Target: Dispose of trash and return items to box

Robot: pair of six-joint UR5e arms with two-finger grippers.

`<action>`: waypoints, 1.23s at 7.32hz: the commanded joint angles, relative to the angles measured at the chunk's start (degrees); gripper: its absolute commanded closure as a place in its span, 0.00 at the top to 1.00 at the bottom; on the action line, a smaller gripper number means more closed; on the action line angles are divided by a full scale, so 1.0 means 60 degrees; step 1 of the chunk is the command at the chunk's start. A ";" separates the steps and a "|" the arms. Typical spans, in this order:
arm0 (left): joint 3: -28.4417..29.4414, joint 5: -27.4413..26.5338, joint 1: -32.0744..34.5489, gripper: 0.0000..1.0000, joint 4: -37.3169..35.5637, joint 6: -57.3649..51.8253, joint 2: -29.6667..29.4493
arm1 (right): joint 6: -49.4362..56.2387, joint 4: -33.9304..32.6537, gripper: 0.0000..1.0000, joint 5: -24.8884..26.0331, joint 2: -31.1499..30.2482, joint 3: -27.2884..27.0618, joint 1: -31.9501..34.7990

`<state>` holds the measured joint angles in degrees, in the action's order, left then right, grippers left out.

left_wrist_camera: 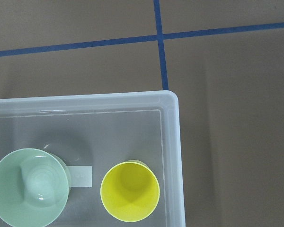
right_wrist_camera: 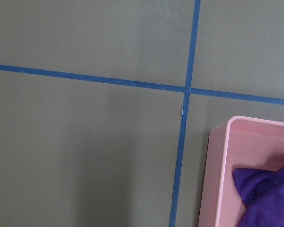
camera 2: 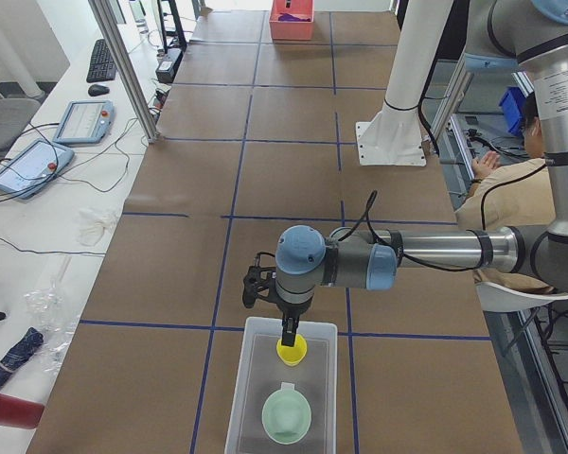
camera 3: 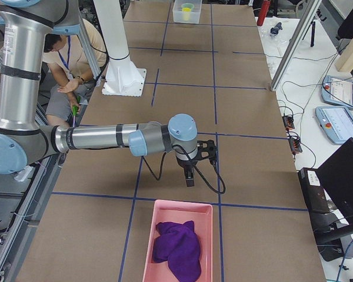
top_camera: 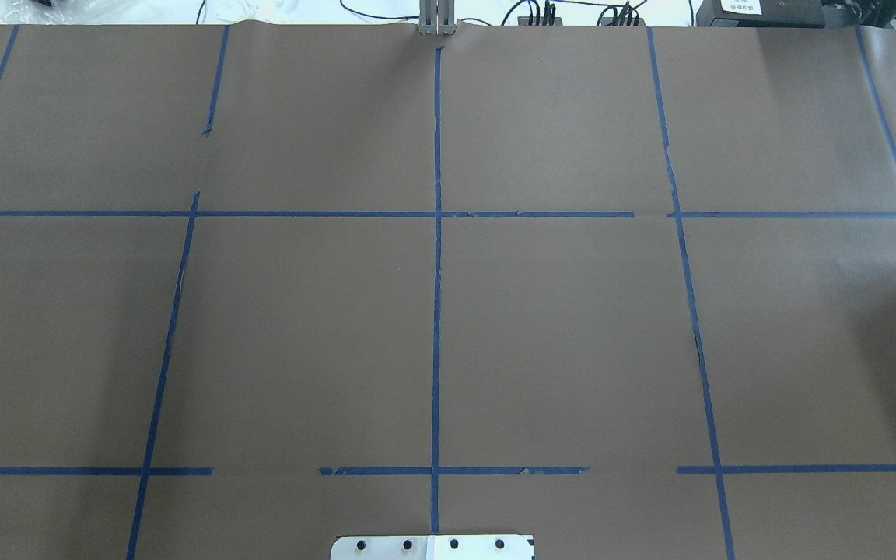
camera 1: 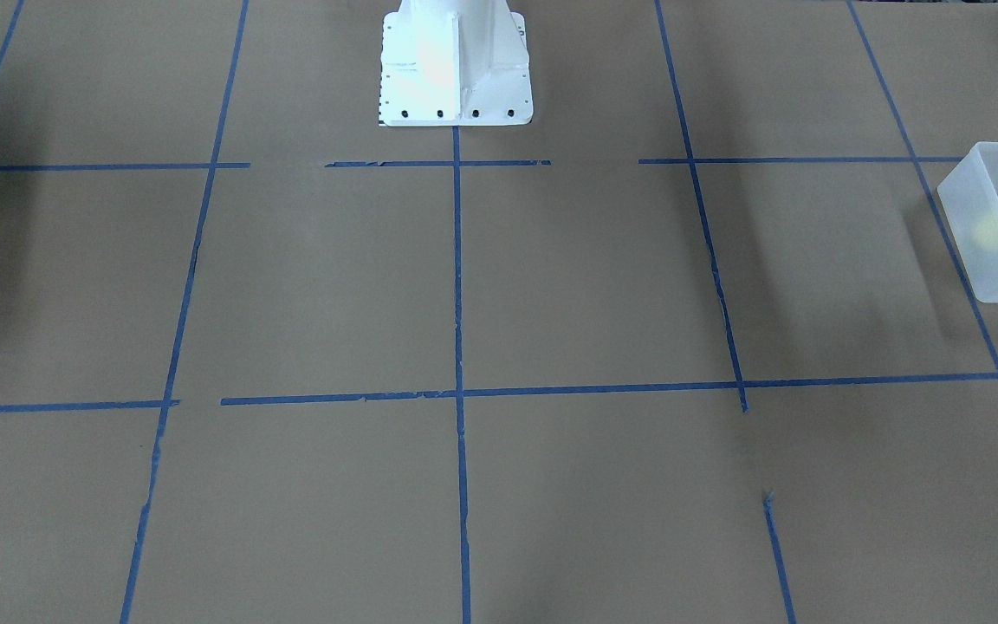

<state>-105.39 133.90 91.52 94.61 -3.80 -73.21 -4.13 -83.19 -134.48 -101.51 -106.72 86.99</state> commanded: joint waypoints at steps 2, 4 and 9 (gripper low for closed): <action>-0.0128 -0.0036 -0.0092 1.00 -0.0442 -0.0011 -0.0175 | 0.0104 -0.0211 1.00 0.0030 -0.0221 0.0297 0.0062; -0.0496 -0.0036 -0.0064 1.00 -0.1002 -0.0011 -0.0175 | 0.0234 -0.0123 1.00 0.0323 -0.0264 0.0312 0.0062; -0.0394 0.0008 -0.0034 1.00 -0.0958 -0.0128 -0.0410 | 0.0263 -0.0153 1.00 0.0558 -0.0689 0.0488 0.0062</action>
